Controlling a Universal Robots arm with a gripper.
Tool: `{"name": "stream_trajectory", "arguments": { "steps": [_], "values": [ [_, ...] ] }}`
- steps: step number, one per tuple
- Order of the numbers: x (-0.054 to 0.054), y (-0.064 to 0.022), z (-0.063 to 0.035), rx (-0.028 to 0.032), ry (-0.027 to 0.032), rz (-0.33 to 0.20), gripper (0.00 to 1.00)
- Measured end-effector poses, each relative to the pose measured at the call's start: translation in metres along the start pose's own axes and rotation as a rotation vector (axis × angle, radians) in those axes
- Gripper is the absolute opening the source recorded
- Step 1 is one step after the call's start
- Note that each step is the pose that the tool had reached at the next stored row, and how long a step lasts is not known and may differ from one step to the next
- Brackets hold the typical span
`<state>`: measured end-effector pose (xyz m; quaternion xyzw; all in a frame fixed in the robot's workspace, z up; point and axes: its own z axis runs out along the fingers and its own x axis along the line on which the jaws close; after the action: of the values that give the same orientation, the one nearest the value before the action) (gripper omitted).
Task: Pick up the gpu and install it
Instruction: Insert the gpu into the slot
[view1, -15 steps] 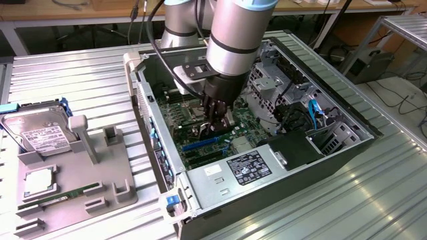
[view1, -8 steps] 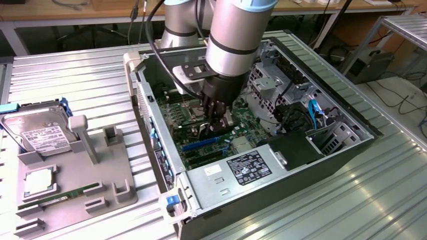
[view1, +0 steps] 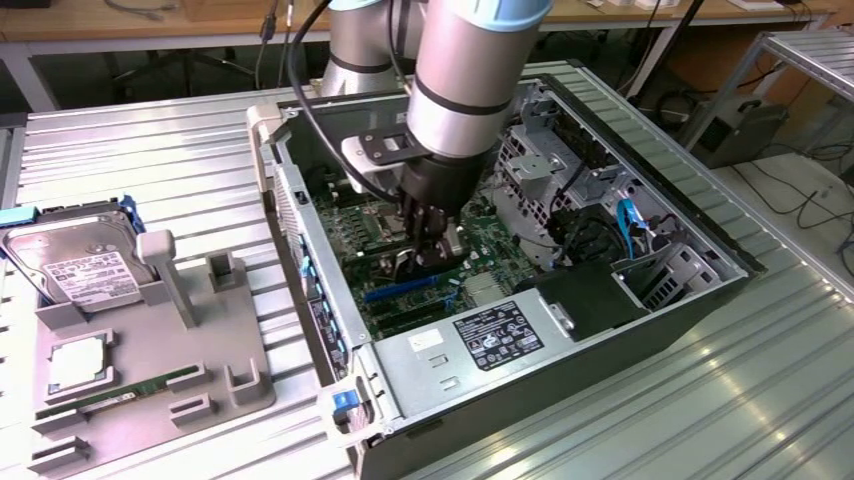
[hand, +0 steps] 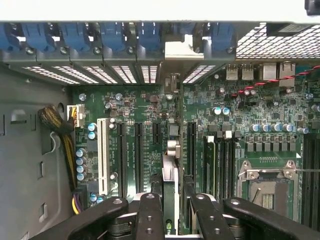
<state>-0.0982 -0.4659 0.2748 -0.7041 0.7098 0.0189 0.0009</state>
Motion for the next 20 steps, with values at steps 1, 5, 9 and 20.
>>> {"name": "stream_trajectory", "arguments": {
  "steps": [1,5,9,20],
  "values": [
    [0.0,0.0002,0.0005,0.0001,-0.0002,0.002,0.26],
    [0.0,0.0008,0.003,0.0002,-0.0003,0.006,0.26],
    [0.0,0.0016,0.0069,0.0004,-0.0011,0.01,0.26],
    [0.0,0.0053,0.0153,-0.0001,-0.0079,0.01,0.26]
  ]
}}
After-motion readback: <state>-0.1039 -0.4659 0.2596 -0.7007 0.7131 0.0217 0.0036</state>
